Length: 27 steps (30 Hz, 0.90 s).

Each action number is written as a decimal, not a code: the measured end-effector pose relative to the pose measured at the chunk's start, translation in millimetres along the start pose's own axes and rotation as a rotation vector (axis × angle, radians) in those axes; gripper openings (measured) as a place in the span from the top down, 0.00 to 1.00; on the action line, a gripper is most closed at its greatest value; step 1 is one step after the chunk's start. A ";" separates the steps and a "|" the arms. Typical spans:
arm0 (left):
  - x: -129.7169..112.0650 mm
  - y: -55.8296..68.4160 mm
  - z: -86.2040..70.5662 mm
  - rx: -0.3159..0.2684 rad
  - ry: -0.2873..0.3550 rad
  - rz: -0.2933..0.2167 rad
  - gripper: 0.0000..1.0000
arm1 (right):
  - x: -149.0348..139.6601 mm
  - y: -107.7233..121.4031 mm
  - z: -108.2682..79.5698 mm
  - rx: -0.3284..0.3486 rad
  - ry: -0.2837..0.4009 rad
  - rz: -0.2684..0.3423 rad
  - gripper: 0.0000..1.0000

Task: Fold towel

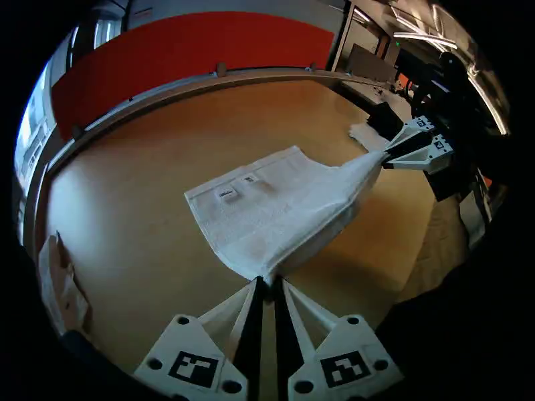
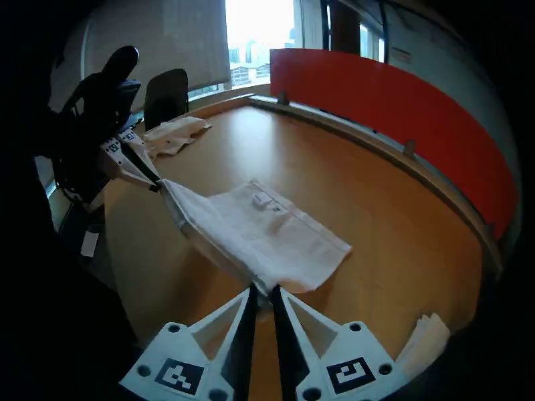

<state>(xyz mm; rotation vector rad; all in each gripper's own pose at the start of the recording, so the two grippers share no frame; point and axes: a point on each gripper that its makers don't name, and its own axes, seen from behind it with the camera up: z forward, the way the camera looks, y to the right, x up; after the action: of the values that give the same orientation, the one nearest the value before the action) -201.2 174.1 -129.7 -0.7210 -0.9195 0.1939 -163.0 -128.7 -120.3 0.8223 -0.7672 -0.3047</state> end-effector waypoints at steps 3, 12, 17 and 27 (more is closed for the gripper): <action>-1.3 2.4 -4.2 -0.002 -0.004 0.004 0.89 | 1.1 -3.1 -2.8 0.006 -0.002 -0.006 0.83; -1.7 6.7 -11.8 -0.012 -0.009 0.018 0.89 | 2.0 -9.9 -11.5 0.020 -0.004 -0.007 0.83; 0.5 3.8 -10.0 -0.006 -0.007 0.021 0.89 | 2.0 -10.8 -10.2 0.022 -0.004 -0.008 0.83; 5.8 -4.0 -0.6 0.003 -0.004 0.011 0.89 | 7.8 -4.5 -0.8 0.019 -0.005 -0.013 0.83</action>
<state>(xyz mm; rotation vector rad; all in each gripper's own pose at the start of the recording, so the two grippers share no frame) -197.8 173.3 -123.6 -0.7236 -0.9187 0.2062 -156.8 -135.3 -120.2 0.8447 -0.7705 -0.3119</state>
